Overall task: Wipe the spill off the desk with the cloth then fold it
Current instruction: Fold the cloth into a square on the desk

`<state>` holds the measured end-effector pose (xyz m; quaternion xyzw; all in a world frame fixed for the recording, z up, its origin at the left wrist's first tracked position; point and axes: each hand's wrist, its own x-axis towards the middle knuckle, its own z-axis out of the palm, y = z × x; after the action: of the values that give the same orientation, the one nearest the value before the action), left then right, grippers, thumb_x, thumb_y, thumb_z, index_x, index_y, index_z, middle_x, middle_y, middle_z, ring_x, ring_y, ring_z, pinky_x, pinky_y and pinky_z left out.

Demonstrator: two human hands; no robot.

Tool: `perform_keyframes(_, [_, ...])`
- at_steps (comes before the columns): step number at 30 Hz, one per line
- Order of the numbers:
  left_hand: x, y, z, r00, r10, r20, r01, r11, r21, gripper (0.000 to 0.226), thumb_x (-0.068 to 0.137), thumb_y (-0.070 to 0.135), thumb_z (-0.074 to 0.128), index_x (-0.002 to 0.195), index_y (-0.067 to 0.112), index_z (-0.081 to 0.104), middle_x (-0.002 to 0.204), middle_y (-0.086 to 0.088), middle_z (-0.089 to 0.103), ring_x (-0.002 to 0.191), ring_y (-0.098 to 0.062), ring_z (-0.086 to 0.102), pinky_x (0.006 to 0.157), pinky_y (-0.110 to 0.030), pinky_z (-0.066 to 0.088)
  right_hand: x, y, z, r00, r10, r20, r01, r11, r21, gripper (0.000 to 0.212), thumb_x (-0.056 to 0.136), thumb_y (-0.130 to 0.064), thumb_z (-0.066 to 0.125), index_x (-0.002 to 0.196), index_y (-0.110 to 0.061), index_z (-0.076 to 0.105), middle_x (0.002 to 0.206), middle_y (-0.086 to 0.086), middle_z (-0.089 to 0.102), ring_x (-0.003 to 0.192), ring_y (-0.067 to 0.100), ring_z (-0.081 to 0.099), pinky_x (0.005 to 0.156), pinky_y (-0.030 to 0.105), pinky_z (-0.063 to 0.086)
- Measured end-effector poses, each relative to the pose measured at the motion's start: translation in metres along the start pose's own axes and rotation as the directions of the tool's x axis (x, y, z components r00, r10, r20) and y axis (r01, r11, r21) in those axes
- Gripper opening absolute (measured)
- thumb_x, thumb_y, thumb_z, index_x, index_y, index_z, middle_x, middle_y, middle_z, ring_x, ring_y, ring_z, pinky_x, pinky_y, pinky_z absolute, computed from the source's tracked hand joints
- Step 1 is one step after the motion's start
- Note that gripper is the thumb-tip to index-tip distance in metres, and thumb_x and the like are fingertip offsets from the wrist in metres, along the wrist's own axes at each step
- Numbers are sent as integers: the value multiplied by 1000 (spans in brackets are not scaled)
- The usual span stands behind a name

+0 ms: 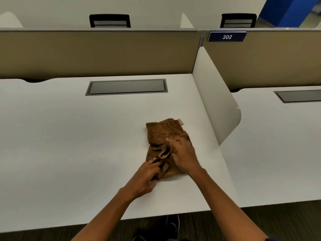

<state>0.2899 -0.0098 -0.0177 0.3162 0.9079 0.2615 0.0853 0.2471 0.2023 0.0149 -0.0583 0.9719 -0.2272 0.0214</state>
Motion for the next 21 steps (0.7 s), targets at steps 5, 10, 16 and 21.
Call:
perform_keyframes(5, [-8,-2,-1,983,-119,-142,120,993,-6,38,83,22,72,118,14,58,140,-5,48,122,-21,49,99,-26,48,12,-3,10,983,-93,156,117,982,-151,49,91,-10,60,129,-41,57,151,0,32,135,29,31,109,45,33])
perform_keyframes(10, [-14,-8,5,970,-185,-161,187,982,1,30,87,22,71,114,13,63,134,-5,52,116,-22,52,94,-26,50,-9,26,-3,988,-122,-90,117,991,-59,11,91,-17,65,92,-21,76,115,6,63,97,27,57,79,35,49])
perform_keyframes(16, [-17,-8,15,951,-221,-214,224,974,-8,20,88,22,71,103,10,67,128,-7,56,107,-20,56,88,-26,53,-61,66,-3,985,-10,-171,23,997,76,12,81,-5,76,92,-9,72,99,8,64,87,24,61,72,32,55])
perform_keyframes(21, [-18,-5,20,922,-312,-230,304,950,-71,26,87,27,72,106,11,63,122,-5,55,104,-18,53,85,-21,50,-86,73,13,986,91,-141,-64,980,191,16,85,1,70,97,-9,72,106,3,60,96,16,60,81,19,49])
